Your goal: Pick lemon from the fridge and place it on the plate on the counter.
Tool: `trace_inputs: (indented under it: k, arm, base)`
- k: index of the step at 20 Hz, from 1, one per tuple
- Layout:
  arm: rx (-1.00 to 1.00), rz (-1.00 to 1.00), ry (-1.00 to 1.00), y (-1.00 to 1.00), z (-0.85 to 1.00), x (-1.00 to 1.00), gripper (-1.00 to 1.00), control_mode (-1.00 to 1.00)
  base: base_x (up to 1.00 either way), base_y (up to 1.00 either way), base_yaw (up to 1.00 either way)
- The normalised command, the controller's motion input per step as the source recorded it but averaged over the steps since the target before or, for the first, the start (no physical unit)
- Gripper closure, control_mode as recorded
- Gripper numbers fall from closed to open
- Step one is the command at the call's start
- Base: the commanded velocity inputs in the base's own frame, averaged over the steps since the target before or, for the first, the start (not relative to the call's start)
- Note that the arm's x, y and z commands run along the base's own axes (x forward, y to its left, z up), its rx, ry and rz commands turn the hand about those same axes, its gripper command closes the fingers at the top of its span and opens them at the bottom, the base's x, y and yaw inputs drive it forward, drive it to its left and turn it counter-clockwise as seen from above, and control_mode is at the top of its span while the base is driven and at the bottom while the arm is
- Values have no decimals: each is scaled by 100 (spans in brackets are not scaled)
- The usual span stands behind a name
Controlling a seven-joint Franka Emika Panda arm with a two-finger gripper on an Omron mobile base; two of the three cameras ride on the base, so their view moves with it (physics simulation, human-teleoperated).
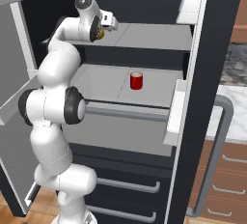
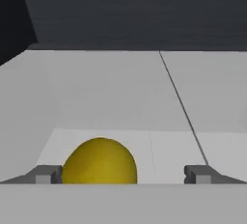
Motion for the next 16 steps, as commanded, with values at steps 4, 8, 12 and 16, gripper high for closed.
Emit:
trace_inputs:
  k: [4, 8, 12, 16]
  arm:
    - [0, 0, 10, 16, 0, 24, -100, -100]
    - [0, 0, 7, 23, -7, 4, -100, -100]
    - [0, -5, 6, 11, -15, -3, -100, -100]
    - [0, -10, 2, 0, -24, 0, -100, -100]
  base:
    - [0, 0, 0]
    - [0, 0, 0]
    - [0, 0, 0]
    - [0, 0, 0]
